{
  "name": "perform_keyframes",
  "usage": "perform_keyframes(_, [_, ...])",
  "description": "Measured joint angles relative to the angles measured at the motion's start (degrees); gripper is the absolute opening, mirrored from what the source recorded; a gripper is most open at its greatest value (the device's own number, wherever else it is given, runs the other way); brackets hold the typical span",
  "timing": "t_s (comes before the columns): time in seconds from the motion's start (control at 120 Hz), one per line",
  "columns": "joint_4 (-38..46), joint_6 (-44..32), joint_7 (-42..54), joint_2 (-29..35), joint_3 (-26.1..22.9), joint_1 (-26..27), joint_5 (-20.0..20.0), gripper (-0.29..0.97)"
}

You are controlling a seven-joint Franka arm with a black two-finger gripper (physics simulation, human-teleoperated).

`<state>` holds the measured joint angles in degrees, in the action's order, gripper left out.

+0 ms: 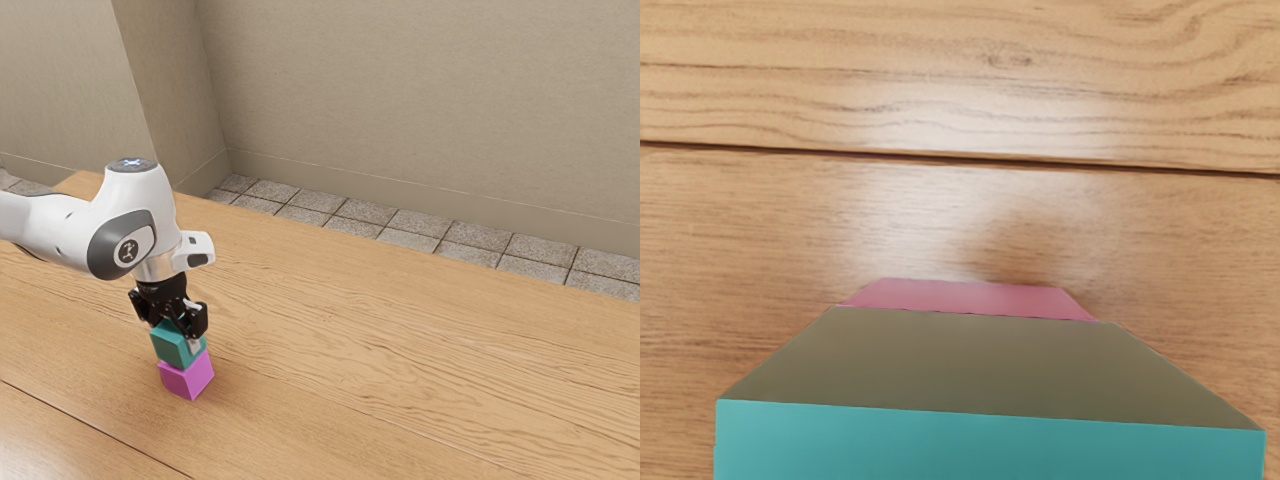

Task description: Pick up the blue block with one arm, and put the blue block on the pink block with one arm

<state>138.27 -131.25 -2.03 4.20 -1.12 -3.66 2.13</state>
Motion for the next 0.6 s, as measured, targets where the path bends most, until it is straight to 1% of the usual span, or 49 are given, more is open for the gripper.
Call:
perform_keyframes(0.083, [0.00,-0.18,0.03,-0.01,0.00,0.00,-0.03,0.36])
perform_keyframes(0.233, [0.00,-0.30,0.49,-0.33,-0.02,-0.03,-0.48,0.51])
perform_keyframes(0.367, [-0.14,-0.28,0.82,-0.04,0.00,-0.01,-0.69,0.59])
perform_keyframes(0.417, [-1.51,0.76,0.96,2.24,0.22,0.09,-1.02,0.61])
perform_keyframes(0.45, [-6.47,3.09,1.06,3.96,-0.56,-0.48,-1.64,0.62])
perform_keyframes(0.492, [-19.14,8.73,1.15,5.37,-2.46,-0.43,-2.28,0.63])
perform_keyframes(0.533, [-29.02,14.82,1.24,6.06,-2.86,0.24,-2.66,0.64])
perform_keyframes(0.558, [-32.63,18.36,1.30,6.25,-1.99,0.43,-2.79,0.64])
perform_keyframes(0.6, [-36.07,23.67,1.40,6.70,0.12,0.11,-2.92,0.65])
